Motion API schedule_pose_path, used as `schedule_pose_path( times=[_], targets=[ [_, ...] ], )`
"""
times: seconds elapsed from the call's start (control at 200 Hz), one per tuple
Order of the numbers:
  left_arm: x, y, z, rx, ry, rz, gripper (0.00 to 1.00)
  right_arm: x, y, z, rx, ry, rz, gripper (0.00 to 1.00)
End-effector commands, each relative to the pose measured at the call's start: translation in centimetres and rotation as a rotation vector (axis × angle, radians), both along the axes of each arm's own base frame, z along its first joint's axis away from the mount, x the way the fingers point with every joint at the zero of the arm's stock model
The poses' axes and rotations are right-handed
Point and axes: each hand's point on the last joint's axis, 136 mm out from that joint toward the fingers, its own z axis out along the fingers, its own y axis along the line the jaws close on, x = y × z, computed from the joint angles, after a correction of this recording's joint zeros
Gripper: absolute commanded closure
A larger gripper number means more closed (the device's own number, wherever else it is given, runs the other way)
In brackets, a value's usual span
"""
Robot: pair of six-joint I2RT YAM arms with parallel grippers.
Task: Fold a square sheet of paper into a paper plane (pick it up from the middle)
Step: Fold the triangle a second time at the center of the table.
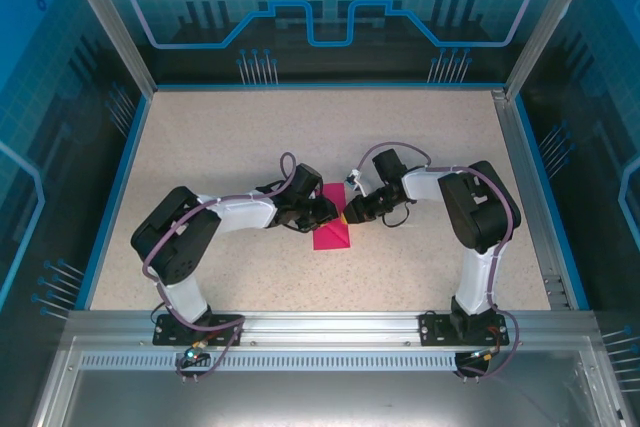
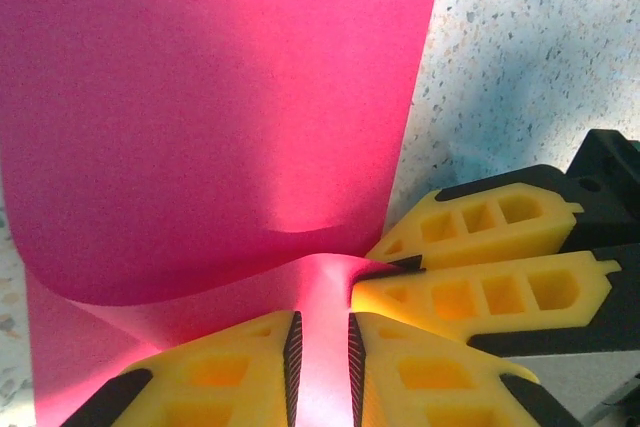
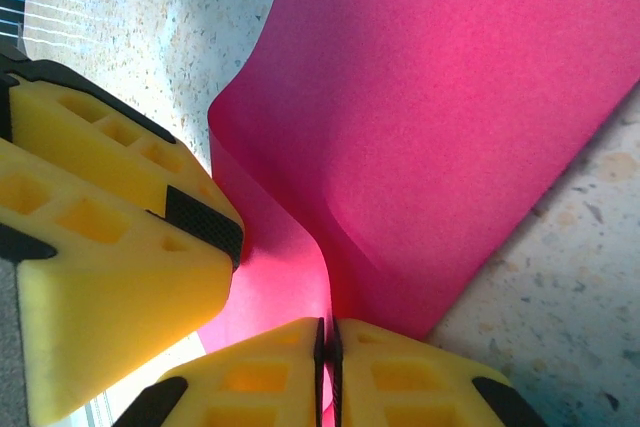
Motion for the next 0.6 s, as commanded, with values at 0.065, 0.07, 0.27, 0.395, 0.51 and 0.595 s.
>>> schedule_pose_path(
  times=[0.065,0.07,0.27,0.395,0.51,0.595],
  targets=[
    [-0.3,-0.4,-0.8,-0.019,0.015,-0.005,0.76,0.2,-0.7,-1.1,-0.037,0.015,-0.008,0.89],
    [-0.4,-0.4,-0.8,-0.018,0.015,-0.005,0.76,0.2,-0.7,-1.1,-0.038,0.016,-0.009,0.89],
    [-0.6,-0.4,-0.8,-0.039,0.005,-0.007,0.75,0.3,-0.7,-1.2,-0.042,0.015,-0.009,0.89],
    [-0.7,-0.4,0.3,-0.054,-0.022,-0.013,0.74,0.3,-0.7,-1.2,-0.044,0.016,-0.009,0.89],
    [-0.9,-0.3,1.0,-0.062,-0.040,-0.015,0.72,0.3,-0.8,-1.3,-0.050,0.016,-0.012,0.90],
    [-1.1,-0.2,1.1,-0.066,-0.045,-0.016,0.72,0.4,-0.8,-1.3,-0.050,0.016,-0.012,0.90]
  ],
)
